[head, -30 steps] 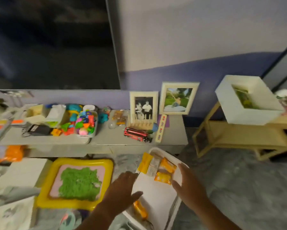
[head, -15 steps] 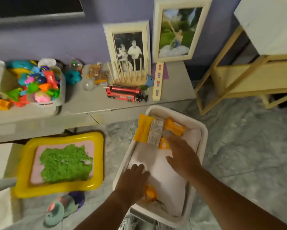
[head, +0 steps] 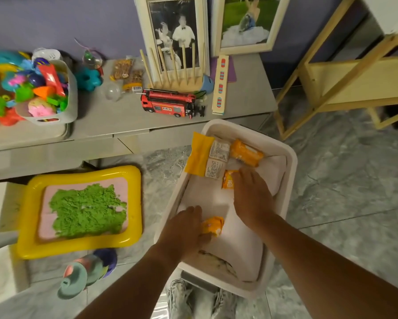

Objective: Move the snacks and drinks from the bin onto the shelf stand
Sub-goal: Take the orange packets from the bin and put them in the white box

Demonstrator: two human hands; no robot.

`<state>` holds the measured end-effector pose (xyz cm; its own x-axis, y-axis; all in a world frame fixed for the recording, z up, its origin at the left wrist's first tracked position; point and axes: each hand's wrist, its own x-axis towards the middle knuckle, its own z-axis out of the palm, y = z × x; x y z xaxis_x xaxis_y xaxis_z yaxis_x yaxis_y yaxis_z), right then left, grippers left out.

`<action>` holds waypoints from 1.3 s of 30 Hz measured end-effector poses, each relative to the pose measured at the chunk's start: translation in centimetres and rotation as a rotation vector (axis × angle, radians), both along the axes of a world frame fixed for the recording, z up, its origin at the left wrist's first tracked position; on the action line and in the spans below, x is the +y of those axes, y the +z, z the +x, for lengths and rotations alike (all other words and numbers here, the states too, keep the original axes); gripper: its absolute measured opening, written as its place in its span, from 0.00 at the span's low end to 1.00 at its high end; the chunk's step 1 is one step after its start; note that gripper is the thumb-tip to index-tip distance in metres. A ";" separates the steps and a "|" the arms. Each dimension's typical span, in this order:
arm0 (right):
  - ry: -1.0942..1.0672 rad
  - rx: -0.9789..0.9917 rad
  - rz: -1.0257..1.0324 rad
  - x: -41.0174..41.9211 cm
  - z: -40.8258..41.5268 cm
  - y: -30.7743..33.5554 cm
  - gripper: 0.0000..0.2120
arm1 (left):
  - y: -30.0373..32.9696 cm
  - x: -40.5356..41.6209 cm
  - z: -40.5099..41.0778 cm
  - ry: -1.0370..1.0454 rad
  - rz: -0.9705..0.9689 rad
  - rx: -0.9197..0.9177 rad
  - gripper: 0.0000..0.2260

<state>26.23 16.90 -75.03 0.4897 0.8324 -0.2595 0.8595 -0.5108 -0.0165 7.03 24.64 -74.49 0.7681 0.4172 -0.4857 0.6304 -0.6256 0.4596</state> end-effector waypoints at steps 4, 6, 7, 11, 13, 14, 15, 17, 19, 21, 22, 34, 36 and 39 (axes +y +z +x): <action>-0.009 -0.084 -0.062 -0.2 0.2 -0.1 0.25 | -0.2 -0.2 0.2 0.149 -0.011 -0.111 0.14; -0.030 -0.020 -0.082 -0.3 0.0 -0.5 0.34 | -0.8 -0.1 0.1 0.152 -0.022 -0.146 0.15; -0.026 0.018 -0.092 -0.5 -0.1 -0.7 0.38 | -1.1 -0.1 -0.1 0.152 -0.036 -0.166 0.16; -0.037 0.152 -0.119 -0.8 -0.4 -0.2 0.40 | -1.6 0.0 -0.2 0.278 -0.188 -0.229 0.17; -0.096 0.242 -0.062 -1.2 -0.5 0.4 0.38 | -0.6 0.1 0.2 0.363 -0.278 -0.288 0.24; -0.118 0.288 -0.022 -1.4 -0.7 0.8 0.38 | 0.2 0.3 0.5 0.411 -0.335 -0.325 0.30; -0.137 0.334 0.026 -1.5 -0.7 1.2 0.37 | 1.0 0.5 0.9 0.440 -0.373 -0.354 0.35; -0.184 0.440 0.141 -1.7 -0.6 2.7 0.35 | 2.9 1.0 1.7 0.435 -0.371 -0.381 0.42; -0.205 0.522 0.253 -1.6 -0.2 4.9 0.35 | 5.1 1.8 2.6 0.406 -0.327 -0.405 0.45; -0.192 0.552 0.339 -1.3 0.3 7.8 0.36 | 7.8 3.2 3.9 0.394 -0.296 -0.453 0.45; -0.188 0.561 0.378 -0.9 0.7 9.3 0.36 | 9.2 4.1 4.6 0.389 -0.277 -0.480 0.45; -0.209 0.473 0.694 4.0 6.0 31.3 0.35 | 30.2 11.1 10.9 0.197 -0.093 -0.752 0.46; -0.215 0.450 0.728 3.7 6.7 34.7 0.36 | 33.3 11.1 12.0 0.159 -0.078 -0.799 0.46; -0.256 0.396 0.755 2.2 8.3 38.9 0.38 | 37.9 10.2 14.6 0.076 -0.087 -0.861 0.46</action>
